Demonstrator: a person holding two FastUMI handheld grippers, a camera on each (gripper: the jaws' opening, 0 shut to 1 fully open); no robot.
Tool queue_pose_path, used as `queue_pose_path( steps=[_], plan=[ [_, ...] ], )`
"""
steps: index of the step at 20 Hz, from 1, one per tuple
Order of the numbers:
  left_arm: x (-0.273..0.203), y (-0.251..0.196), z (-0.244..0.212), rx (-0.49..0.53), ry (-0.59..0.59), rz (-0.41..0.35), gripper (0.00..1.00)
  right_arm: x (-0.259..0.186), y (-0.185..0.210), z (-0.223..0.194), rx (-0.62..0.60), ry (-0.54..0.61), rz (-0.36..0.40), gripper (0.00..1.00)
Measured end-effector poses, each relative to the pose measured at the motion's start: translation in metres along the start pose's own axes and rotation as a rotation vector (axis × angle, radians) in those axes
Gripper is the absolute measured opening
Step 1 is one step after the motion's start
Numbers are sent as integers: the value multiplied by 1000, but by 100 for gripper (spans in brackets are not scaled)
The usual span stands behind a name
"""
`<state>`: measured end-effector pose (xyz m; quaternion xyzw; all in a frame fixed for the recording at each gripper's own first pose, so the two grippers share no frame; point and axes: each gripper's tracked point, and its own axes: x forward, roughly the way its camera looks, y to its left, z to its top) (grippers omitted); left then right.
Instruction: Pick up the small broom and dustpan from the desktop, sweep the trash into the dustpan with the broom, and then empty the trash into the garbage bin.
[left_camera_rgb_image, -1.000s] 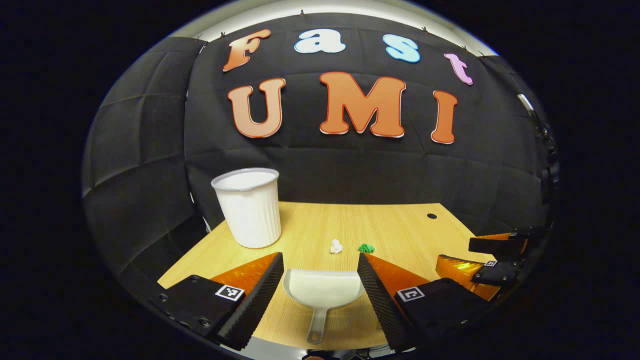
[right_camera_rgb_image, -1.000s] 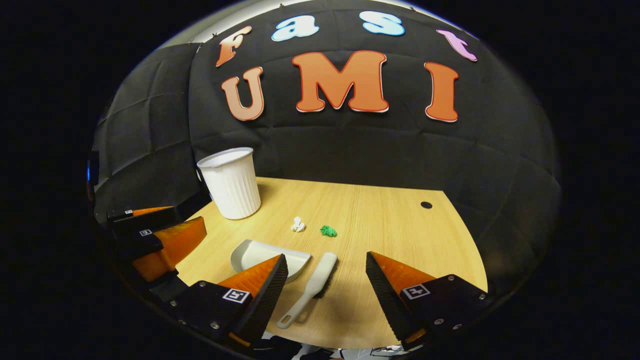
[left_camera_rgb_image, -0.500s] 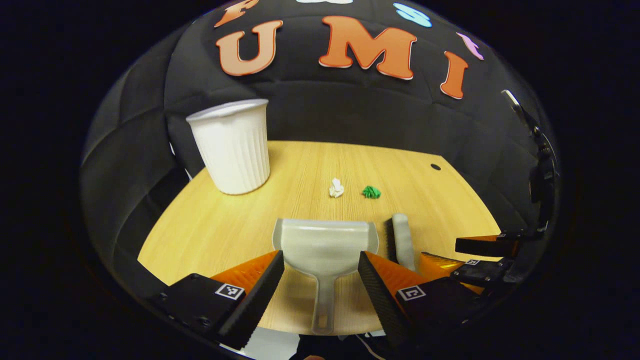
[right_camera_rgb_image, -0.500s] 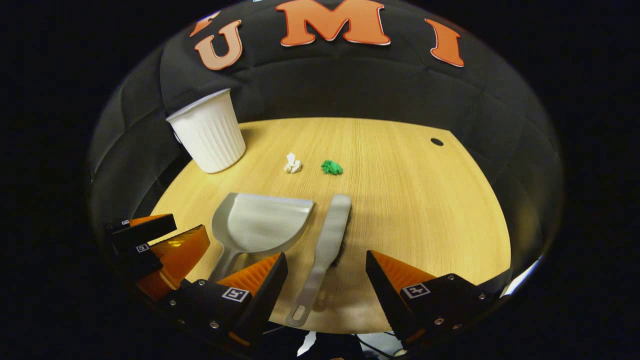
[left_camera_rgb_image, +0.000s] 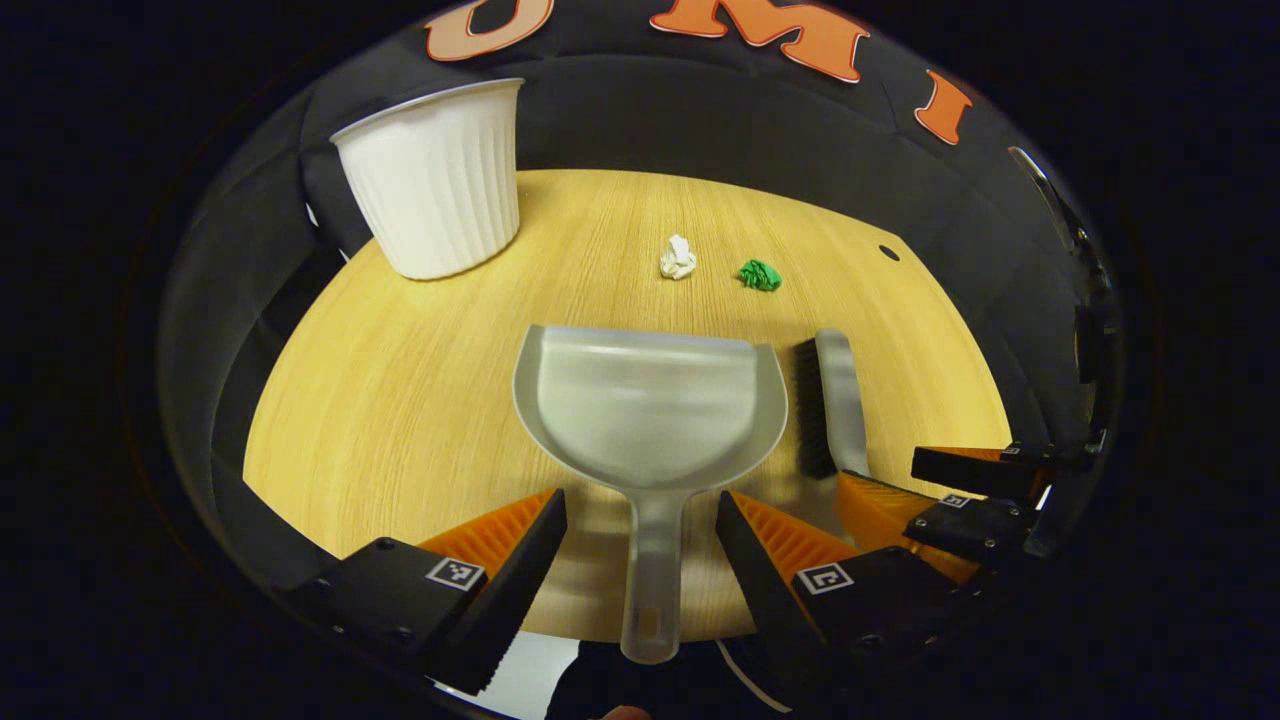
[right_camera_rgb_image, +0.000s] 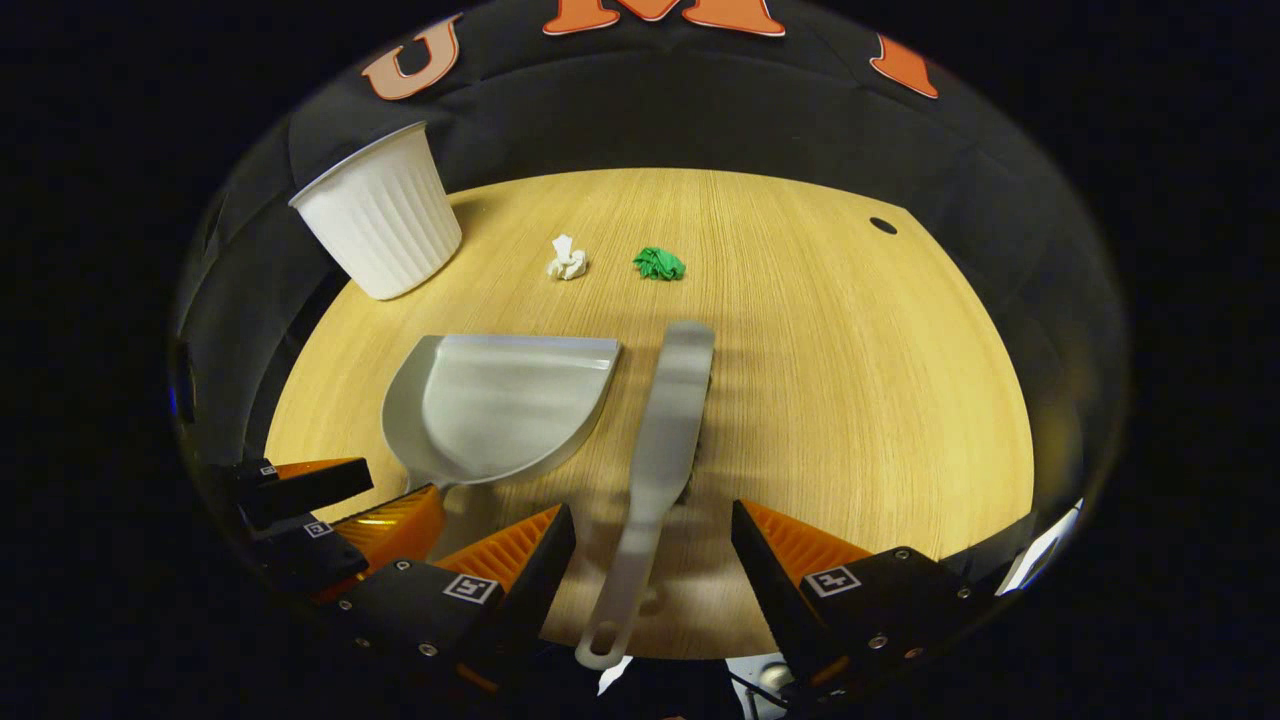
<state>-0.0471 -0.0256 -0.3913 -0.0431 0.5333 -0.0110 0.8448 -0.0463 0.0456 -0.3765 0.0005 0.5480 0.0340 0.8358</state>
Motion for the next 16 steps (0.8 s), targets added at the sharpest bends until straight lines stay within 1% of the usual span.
queue_pose_path(
  steps=[2, 6, 8, 13, 15, 16],
  plan=[
    [7, -1, -10, 3, 58, -9, 97, 8, -2, -7, 5, 48, -7, 95],
    [14, 1, -18, 10, 153, -14, 98, 20, 2, -24, 60, 149, 0, 95],
    [24, -3, -19, 14, 190, -18, 97, 27, 3, -24, 73, 172, 6, 95],
    [35, -5, -20, -18, 263, -38, 97, 37, 5, -24, 105, 222, 16, 94],
    [34, -5, -18, -21, 287, -45, 96, 41, 7, -25, 119, 246, 25, 92],
    [35, -6, -15, -21, 299, -46, 96, 44, 9, -25, 122, 255, 29, 87]
  ],
)
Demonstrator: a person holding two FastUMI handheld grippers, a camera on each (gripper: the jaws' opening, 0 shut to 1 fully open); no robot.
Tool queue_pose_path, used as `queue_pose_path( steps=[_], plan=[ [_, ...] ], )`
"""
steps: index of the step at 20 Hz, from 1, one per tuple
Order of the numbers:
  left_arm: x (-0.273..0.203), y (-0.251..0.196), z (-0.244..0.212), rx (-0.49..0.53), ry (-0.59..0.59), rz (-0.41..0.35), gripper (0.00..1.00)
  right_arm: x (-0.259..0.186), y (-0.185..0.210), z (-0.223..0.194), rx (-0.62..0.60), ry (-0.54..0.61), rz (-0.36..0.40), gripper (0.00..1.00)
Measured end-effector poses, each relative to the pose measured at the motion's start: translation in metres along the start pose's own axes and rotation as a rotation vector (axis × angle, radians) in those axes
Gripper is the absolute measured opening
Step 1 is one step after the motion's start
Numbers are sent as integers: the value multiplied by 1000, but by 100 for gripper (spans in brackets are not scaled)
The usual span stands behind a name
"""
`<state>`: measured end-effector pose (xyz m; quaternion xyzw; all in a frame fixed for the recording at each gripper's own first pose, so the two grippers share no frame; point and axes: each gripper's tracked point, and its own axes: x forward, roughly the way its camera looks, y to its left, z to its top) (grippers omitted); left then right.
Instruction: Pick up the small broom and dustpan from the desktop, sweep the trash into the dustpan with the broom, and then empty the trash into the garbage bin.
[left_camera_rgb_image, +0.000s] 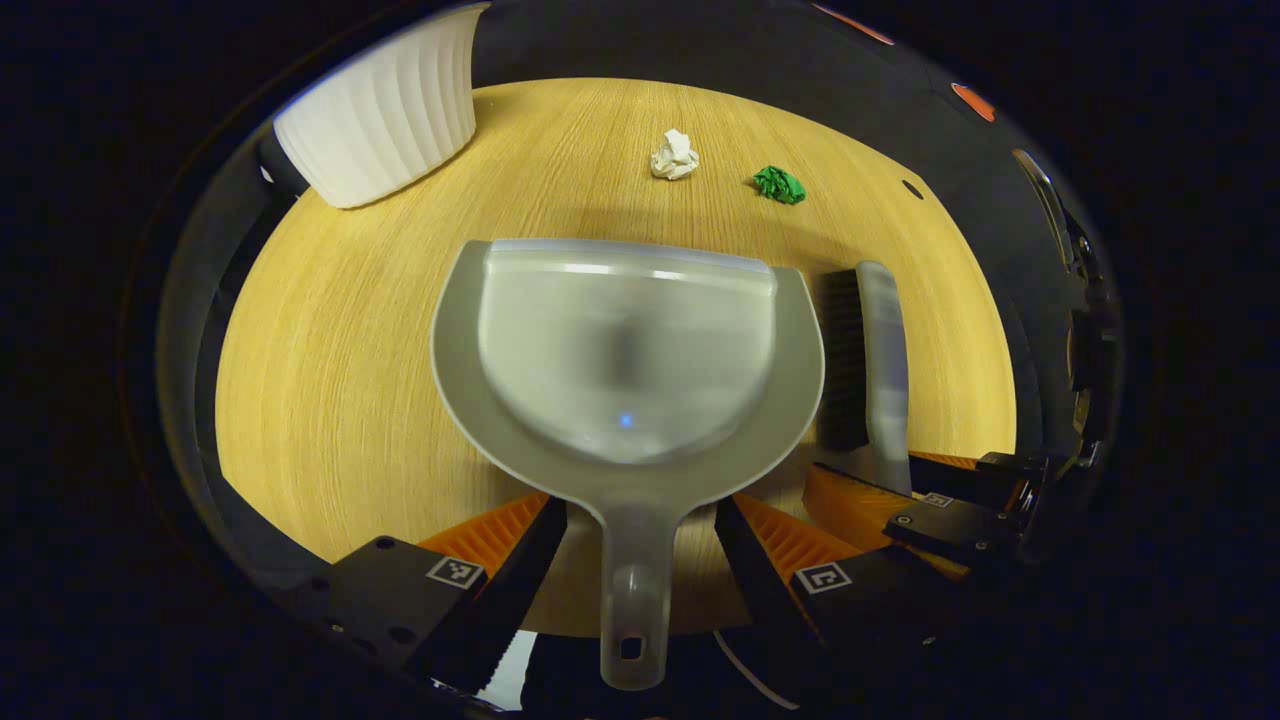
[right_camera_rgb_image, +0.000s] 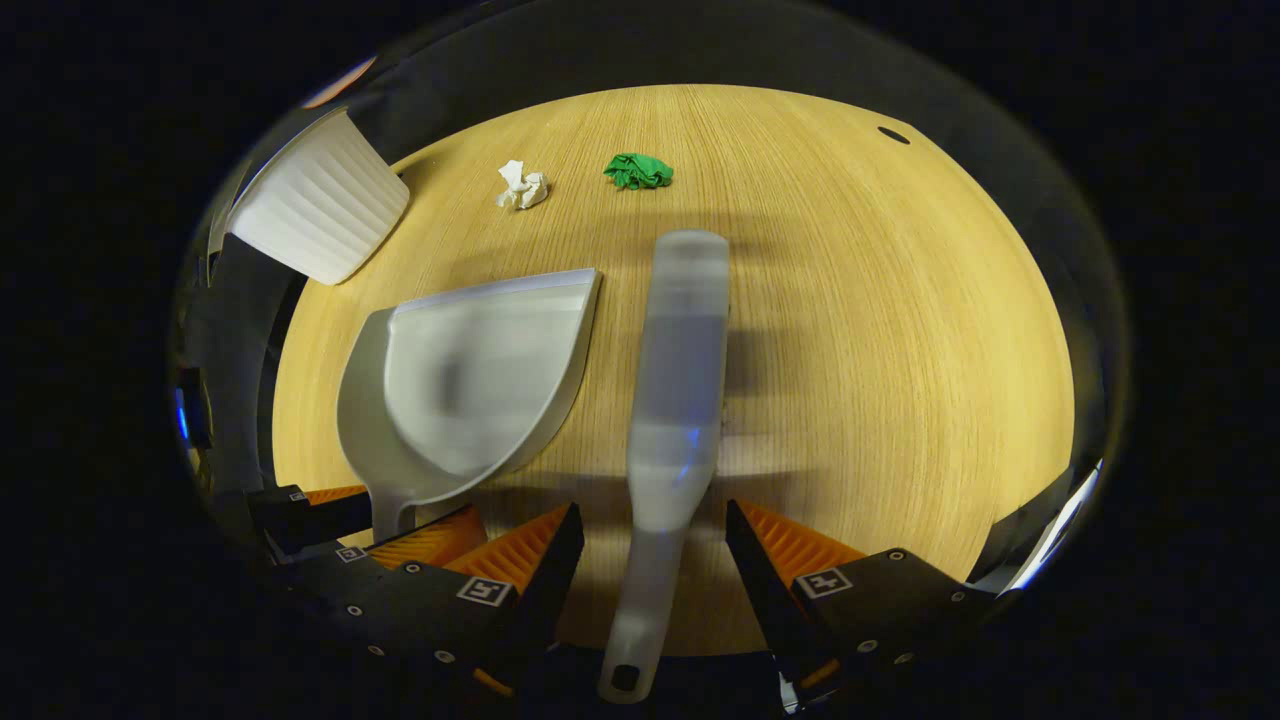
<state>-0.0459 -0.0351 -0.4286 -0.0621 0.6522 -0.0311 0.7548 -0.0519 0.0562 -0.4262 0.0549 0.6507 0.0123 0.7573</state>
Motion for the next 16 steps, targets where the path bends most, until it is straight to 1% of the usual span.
queue_pose_path(
  steps=[1, 2, 3, 4, 5, 6, 8, 9, 10, 13, 16],
  plan=[
    [1, -1, 3, 0, 7, -1, 95, 1, 0, 0, 1, 4, -3, 83],
    [4, -2, 5, 1, 19, -4, 92, 2, -3, 2, 4, 7, -5, 74],
    [2, -2, 4, -1, 23, -7, 83, 3, -2, 2, 5, 12, -8, 68],
    [2, -2, 5, -1, 32, -4, 77, 4, -4, 3, 6, 14, -17, 57],
    [4, -2, 6, -2, 42, -1, 65, 4, -6, 5, 12, 14, -19, 50],
    [5, -1, 7, -8, 52, -2, 60, 6, -7, 5, 18, 20, -23, 37],
    [7, -2, 4, -26, 65, -6, 53, 8, -8, 6, 22, 29, -23, 27],
    [5, -1, 3, -26, 72, -6, 49, 7, -9, 5, 24, 33, -26, 25],
    [6, -2, 3, -24, 78, -8, 48, 7, -9, 6, 27, 36, -25, 24],
    [5, -4, 4, -1, 91, -21, 37, 7, -7, 6, 48, 49, -9, 22],
    [4, -2, 6, 12, 94, -33, 33, 7, -9, 9, 64, 53, 0, 17]
  ],
)
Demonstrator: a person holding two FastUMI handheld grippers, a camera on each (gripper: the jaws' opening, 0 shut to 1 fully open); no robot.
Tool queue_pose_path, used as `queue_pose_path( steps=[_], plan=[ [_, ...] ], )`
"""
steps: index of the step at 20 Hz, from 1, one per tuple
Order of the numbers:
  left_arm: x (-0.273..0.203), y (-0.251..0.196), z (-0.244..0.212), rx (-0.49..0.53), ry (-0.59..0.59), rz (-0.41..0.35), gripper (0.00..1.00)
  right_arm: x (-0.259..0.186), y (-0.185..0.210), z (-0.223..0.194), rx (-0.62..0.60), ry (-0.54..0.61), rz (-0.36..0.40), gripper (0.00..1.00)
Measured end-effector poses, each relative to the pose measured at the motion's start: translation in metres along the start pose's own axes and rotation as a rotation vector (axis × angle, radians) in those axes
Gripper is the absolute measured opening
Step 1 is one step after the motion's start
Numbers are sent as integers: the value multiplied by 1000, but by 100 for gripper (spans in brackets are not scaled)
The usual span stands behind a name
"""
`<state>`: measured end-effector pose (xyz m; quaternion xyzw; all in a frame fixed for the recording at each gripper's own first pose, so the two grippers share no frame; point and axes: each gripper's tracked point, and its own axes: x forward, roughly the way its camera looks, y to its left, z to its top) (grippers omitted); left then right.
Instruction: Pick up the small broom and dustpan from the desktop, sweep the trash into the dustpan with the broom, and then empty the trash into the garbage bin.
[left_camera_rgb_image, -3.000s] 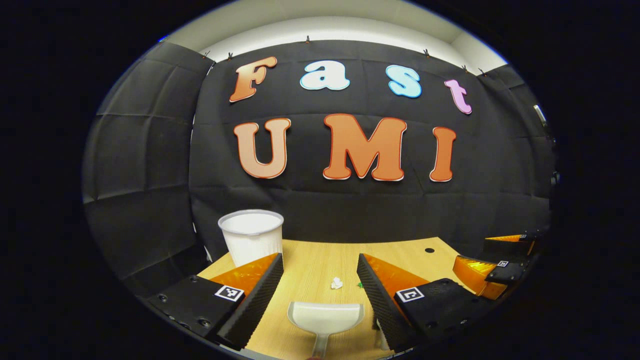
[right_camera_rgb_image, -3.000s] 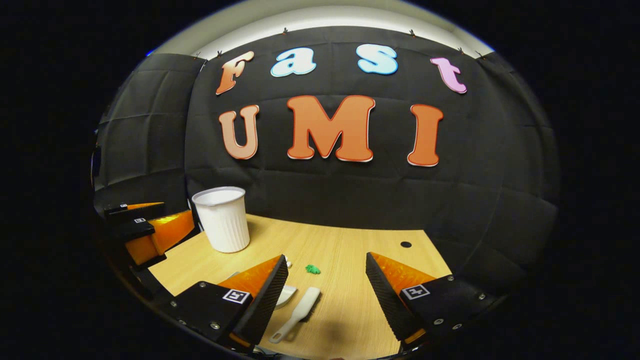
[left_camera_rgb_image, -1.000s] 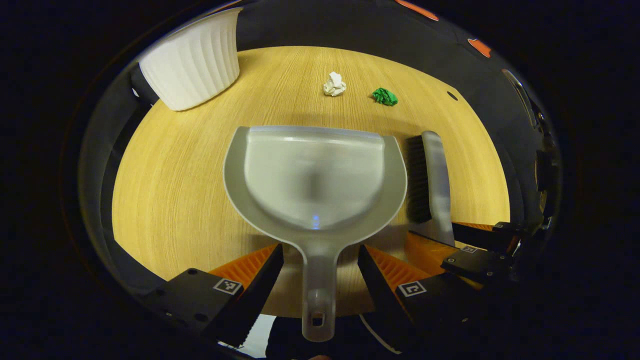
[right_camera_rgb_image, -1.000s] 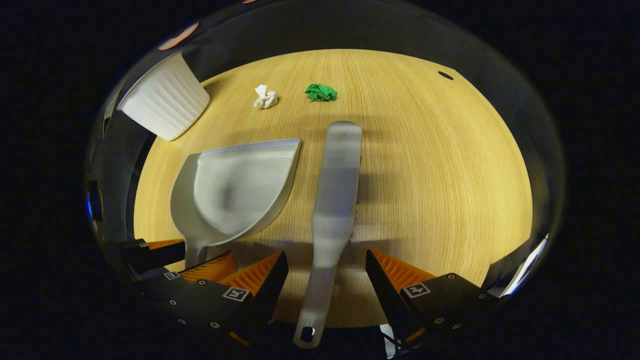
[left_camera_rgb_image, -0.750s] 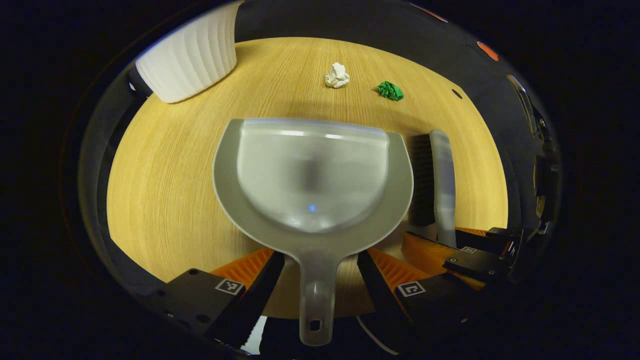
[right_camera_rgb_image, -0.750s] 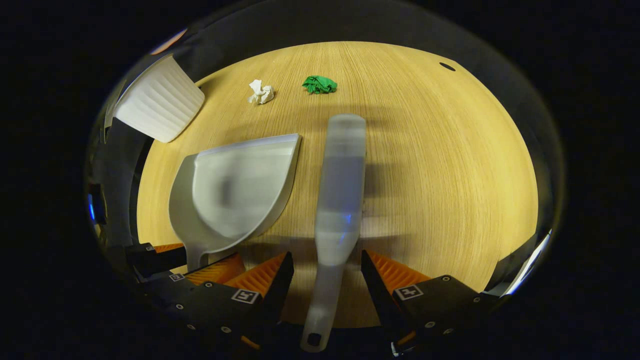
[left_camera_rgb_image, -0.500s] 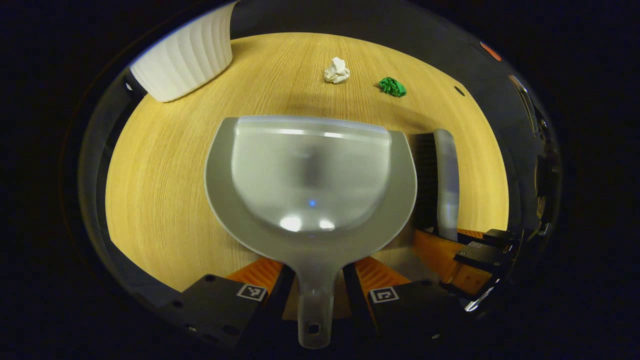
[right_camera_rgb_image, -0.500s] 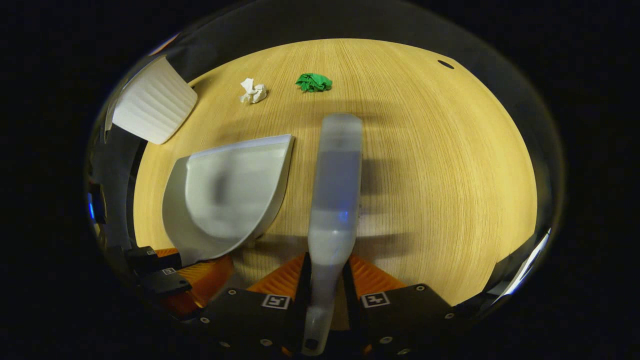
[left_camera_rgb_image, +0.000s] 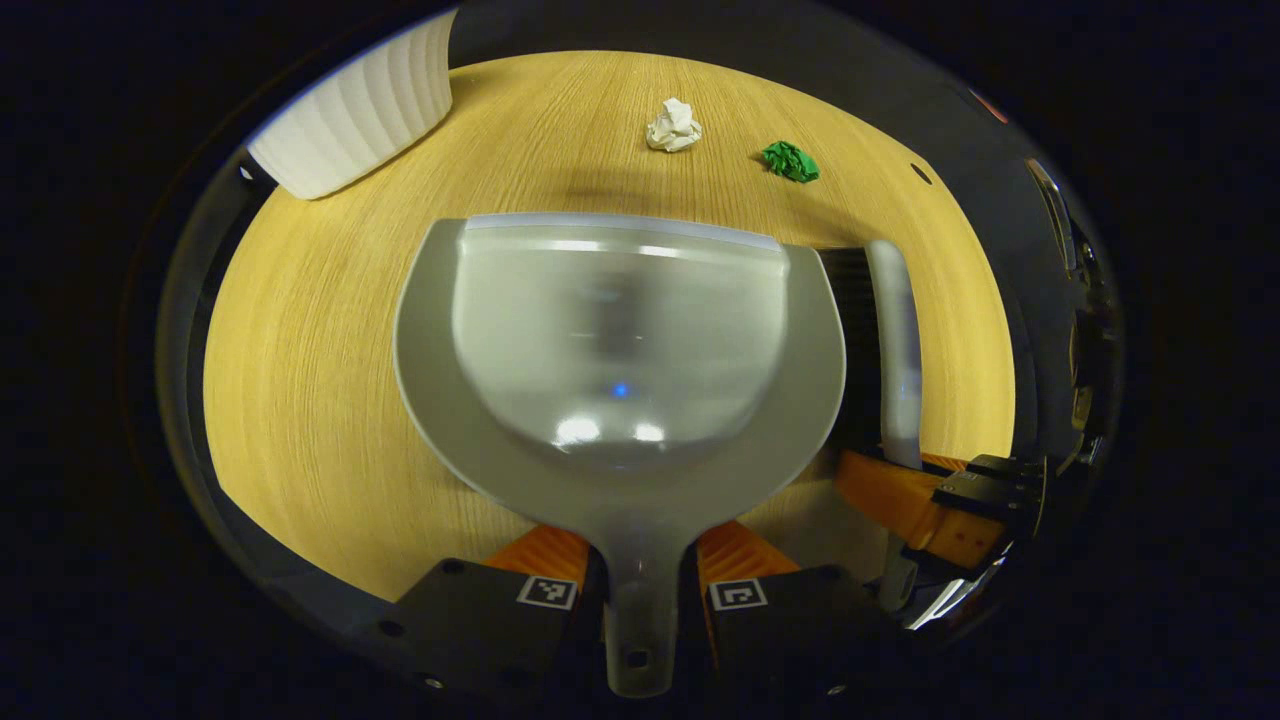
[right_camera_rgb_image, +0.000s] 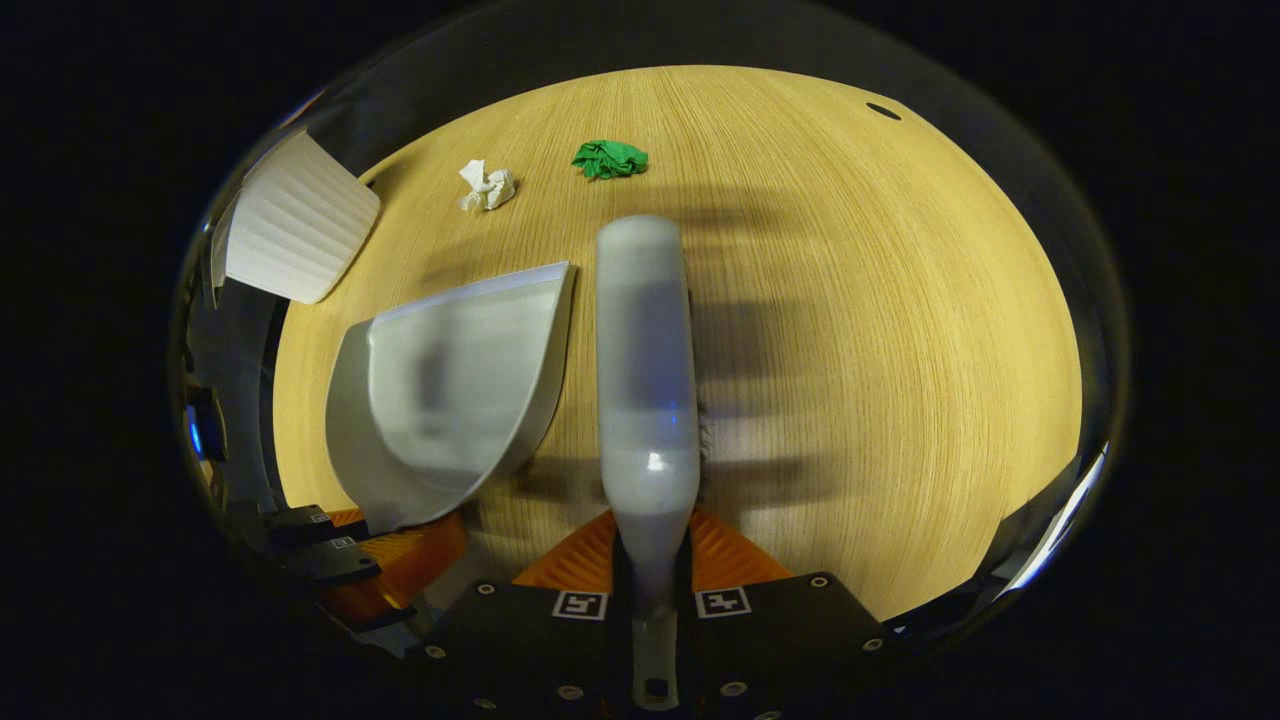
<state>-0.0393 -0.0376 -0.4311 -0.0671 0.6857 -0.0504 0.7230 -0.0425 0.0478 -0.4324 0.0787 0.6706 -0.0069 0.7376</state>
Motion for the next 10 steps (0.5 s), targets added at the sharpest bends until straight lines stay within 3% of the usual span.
queue_pose_path(
  steps=[6, 10],
  plan=[
    [-4, 7, 2, 55, 8, -11, 31, 3, -7, 20, -23, -5, 10, 14],
    [-2, 13, 8, 92, 21, -15, 30, 2, -20, 59, -39, -46, -17, 13]
  ],
)
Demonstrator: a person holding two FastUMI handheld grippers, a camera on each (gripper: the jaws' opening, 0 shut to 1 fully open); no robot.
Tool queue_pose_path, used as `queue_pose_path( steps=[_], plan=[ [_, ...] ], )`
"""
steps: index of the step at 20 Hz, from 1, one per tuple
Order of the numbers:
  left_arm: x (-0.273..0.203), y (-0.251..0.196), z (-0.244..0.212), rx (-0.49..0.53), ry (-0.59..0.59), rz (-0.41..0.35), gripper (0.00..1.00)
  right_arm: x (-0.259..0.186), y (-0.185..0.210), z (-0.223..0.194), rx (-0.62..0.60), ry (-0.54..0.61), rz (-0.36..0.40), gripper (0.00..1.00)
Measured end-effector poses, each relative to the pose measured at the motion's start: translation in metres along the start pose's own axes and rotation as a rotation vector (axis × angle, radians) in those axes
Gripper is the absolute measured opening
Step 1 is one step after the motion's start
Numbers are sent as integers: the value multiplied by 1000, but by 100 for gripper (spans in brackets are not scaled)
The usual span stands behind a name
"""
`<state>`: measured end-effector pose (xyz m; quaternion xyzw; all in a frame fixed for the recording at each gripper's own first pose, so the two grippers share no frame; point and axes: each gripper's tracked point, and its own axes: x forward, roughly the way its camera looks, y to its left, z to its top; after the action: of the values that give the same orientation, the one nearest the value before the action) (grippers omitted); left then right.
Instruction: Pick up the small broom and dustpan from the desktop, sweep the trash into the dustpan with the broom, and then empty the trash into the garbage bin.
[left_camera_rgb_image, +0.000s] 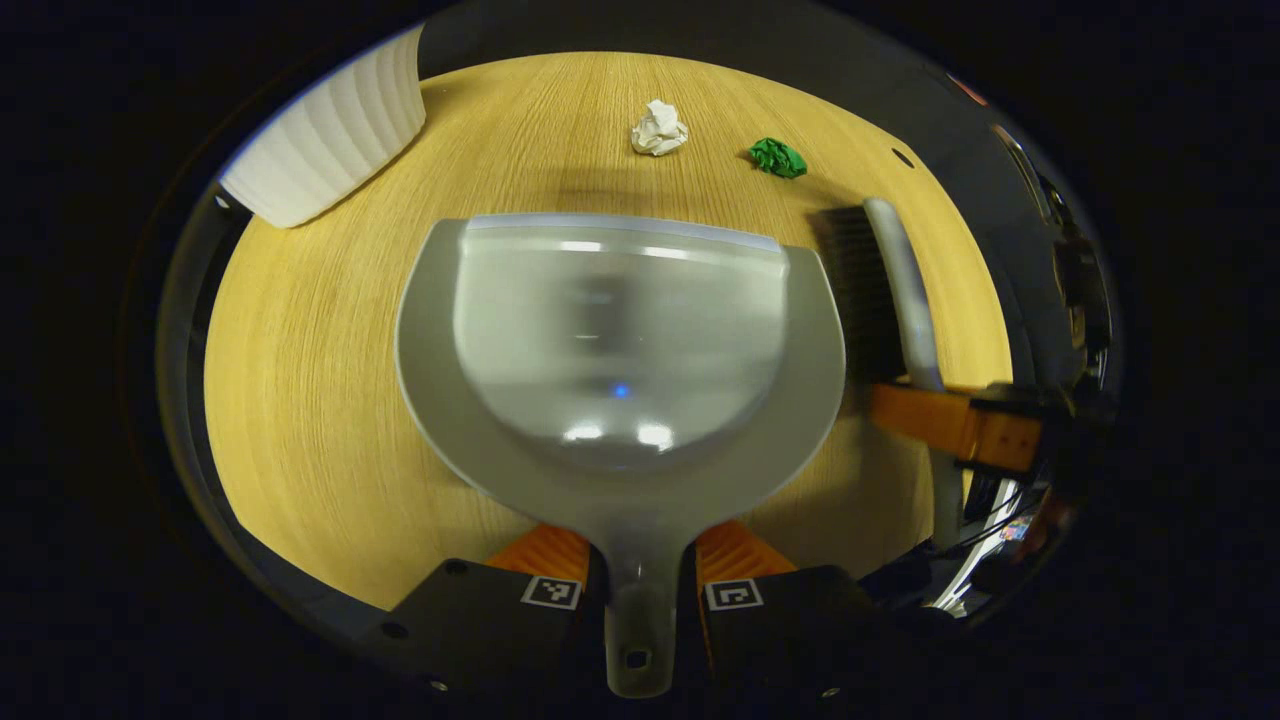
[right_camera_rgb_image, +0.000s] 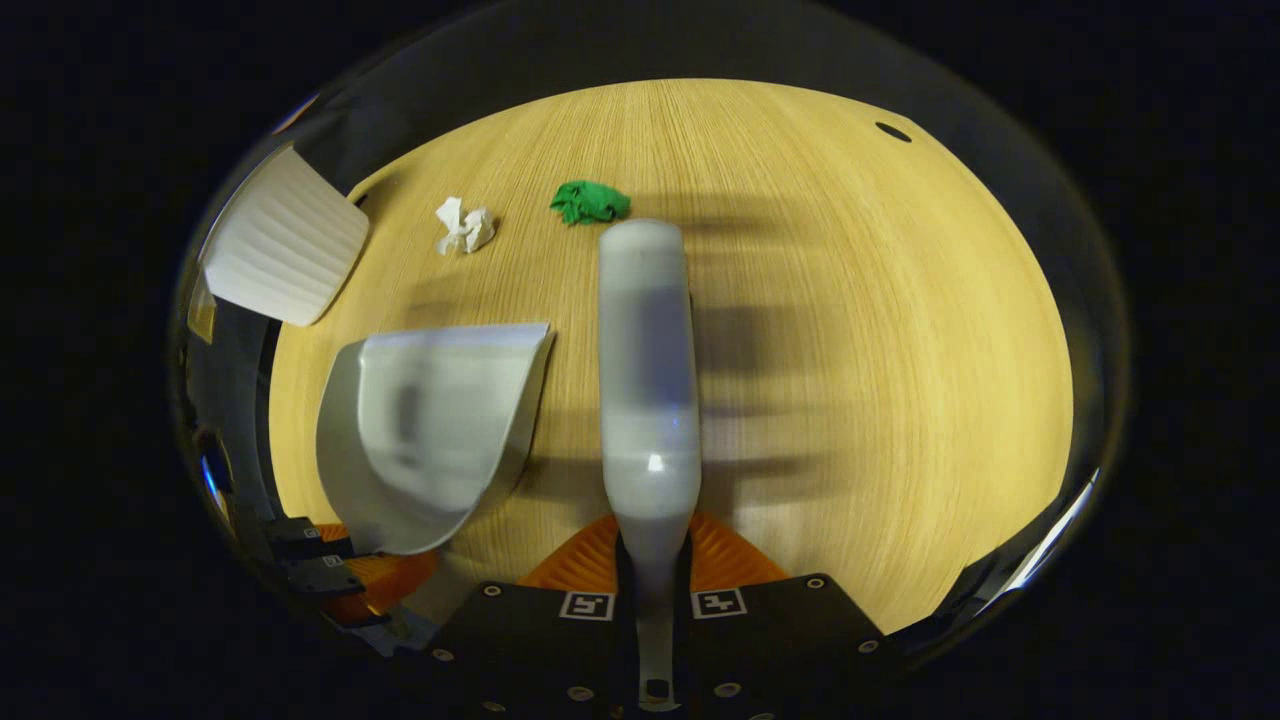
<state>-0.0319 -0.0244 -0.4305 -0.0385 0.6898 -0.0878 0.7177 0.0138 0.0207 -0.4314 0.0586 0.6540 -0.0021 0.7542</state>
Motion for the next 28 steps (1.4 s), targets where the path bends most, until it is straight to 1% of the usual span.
queue_pose_path(
  steps=[3, 7, 10, 14, 19, 21, 24, 28],
  plan=[
    [-1, 7, 2, 48, 17, -2, 31, 3, -6, 47, -41, -44, -13, 13],
    [-6, 17, 7, 108, 37, -9, 31, 9, -15, 116, -125, -86, -55, 13],
    [-9, 23, 12, 140, 47, -14, 31, 11, -4, 148, -175, -92, -33, 13],
    [-11, 30, 15, 182, 68, -18, 31, 23, -3, 168, -206, -74, -25, 13],
    [-15, 35, 21, 236, 89, -20, 31, 33, -17, 201, -233, -73, -26, 13],
    [-13, 36, 23, 250, 97, -23, 30, 36, -22, 208, -286, -60, -33, 12],
    [-13, 38, 27, 277, 105, -22, 31, 44, -10, 207, -407, -24, -17, 13],
    [-13, 38, 30, 298, 117, -23, 31, 50, 28, 189, -545, 26, 65, 12]
  ],
)
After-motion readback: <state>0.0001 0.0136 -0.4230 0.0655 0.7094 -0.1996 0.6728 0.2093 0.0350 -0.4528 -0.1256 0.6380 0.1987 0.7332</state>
